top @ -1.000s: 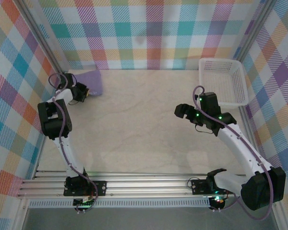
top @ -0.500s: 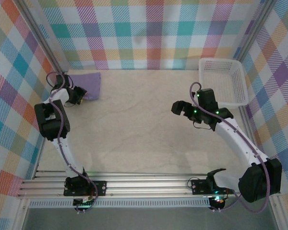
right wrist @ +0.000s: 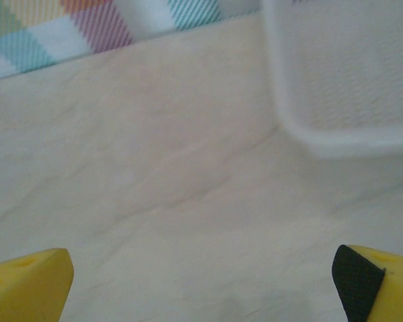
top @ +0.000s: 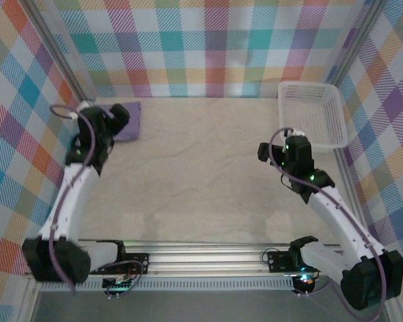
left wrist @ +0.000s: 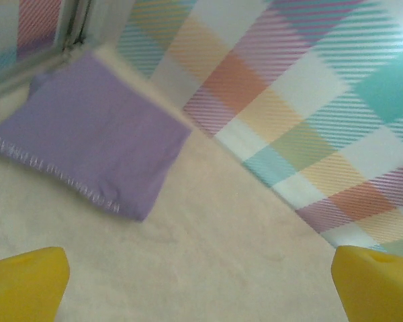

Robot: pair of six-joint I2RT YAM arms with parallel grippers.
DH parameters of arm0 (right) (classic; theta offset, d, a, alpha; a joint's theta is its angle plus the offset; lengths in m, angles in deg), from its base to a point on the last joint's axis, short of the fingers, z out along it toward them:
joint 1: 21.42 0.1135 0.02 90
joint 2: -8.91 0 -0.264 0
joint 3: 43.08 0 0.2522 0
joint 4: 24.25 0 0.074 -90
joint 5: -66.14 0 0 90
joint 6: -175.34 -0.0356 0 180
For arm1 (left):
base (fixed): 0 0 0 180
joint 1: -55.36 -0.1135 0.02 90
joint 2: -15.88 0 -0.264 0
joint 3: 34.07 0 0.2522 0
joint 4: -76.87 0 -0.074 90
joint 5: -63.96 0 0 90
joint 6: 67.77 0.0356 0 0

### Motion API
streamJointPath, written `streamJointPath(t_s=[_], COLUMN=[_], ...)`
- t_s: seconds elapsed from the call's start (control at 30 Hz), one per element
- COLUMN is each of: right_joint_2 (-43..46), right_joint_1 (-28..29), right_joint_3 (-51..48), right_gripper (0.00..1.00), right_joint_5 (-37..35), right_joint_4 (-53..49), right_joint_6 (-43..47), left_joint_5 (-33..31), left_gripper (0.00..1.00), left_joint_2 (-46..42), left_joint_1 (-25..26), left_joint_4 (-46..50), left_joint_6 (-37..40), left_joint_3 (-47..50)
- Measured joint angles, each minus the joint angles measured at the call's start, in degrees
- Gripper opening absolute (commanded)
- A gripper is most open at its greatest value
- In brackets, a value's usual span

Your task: Fold and stack the t-shirts

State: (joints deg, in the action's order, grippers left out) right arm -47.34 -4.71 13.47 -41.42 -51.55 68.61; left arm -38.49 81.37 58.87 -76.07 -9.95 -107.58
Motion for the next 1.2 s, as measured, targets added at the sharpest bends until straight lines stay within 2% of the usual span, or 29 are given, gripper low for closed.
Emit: streamJointPath(t_s=[0.07, 0.13, 0.27, 0.43, 0.73, 0.87, 1.0, 1.2], right_joint_2=[0.7, -0.8, -5.3, -13.5, -24.0, -25.8, -29.9, -32.2], right_joint_1=[-1.6, -4.3, -11.0, -17.0, -21.4, -21.5, -21.5, -19.1], right_joint_3=[-7.1, -13.0, -18.6, -21.2, -21.0, -21.7, -23.5, -21.4], right_gripper=[1.0, 1.0, 1.0, 1.0, 1.0, 1.0, 1.0, 1.0], right_joint_5=[-1.3, -1.2, 2.3, 7.7, 16.9, 20.3, 23.3, 23.0], right_joint_4=[7.7, 13.6, 22.0, 34.1, 50.1, 55.1, 64.3, 61.9], right_joint_6=[5.1, 9.2, 11.8, 12.7, 11.4, 11.5, 11.7, 13.2], left_joint_5=[-5.1, -9.7, -11.3, -10.3, -4.9, -3.7, -3.0, -2.4], left_gripper=[1.0, 1.0, 1.0, 1.0, 1.0, 1.0, 1.0, 1.0], left_joint_2=[-5.4, -6.0, 3.4, 14.3, 22.9, 23.7, 23.7, 23.7], left_joint_1=[2.4, 3.2, 3.2, 3.2, 2.0, 2.0, 2.0, 2.0], left_joint_4=[-7.4, -14.3, -24.7, -36.5, -55.1, -57.2, -58.4, -58.9], left_joint_6=[4.7, 10.1, 17.6, 24.3, 29.7, 30.6, 30.6, 30.6], left_joint_3=[11.4, 22.3, 34.4, 35.5, 36.1, 37.2, 37.1, 37.1])
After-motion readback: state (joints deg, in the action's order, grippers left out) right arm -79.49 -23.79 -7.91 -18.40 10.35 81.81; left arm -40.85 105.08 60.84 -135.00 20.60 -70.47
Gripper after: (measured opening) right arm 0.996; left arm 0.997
